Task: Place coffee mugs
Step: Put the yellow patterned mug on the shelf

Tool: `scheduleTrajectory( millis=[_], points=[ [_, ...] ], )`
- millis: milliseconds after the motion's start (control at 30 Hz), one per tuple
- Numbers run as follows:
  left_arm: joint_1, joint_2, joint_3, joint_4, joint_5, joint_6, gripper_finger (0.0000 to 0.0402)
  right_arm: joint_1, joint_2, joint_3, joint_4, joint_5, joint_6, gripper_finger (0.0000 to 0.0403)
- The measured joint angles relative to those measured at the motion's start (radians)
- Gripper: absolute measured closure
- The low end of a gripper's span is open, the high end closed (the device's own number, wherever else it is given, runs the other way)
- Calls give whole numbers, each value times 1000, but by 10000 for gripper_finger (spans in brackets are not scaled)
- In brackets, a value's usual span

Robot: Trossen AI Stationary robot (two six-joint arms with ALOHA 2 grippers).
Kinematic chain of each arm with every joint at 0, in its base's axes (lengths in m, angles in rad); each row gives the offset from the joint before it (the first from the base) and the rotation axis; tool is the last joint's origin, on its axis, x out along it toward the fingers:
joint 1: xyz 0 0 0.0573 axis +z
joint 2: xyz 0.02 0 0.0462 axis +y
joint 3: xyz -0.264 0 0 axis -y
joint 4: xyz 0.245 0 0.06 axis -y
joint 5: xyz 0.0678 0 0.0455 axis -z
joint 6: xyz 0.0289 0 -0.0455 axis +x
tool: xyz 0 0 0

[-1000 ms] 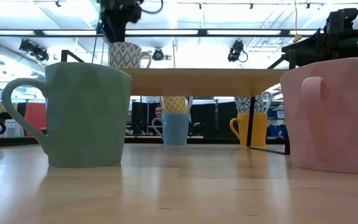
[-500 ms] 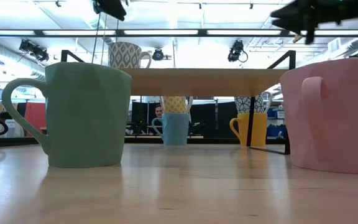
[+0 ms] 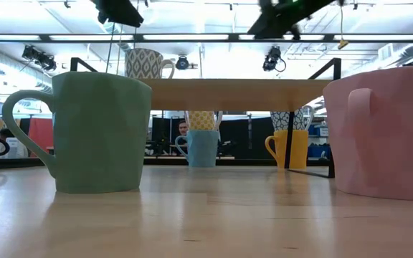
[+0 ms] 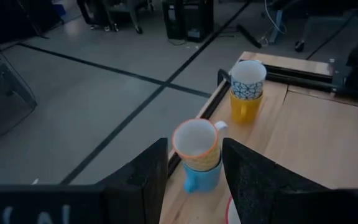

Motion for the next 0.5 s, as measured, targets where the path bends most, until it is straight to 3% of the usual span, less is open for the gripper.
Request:
scheduleTrajectory(
  millis=[267, 500],
  points=[
    [1, 10, -23, 20, -1, -6, 242, -63, 281, 224, -147, -125, 0, 270],
    [1, 10, -23, 23, -3, -27, 242, -88, 419, 334, -250, -227, -1, 270]
  ],
)
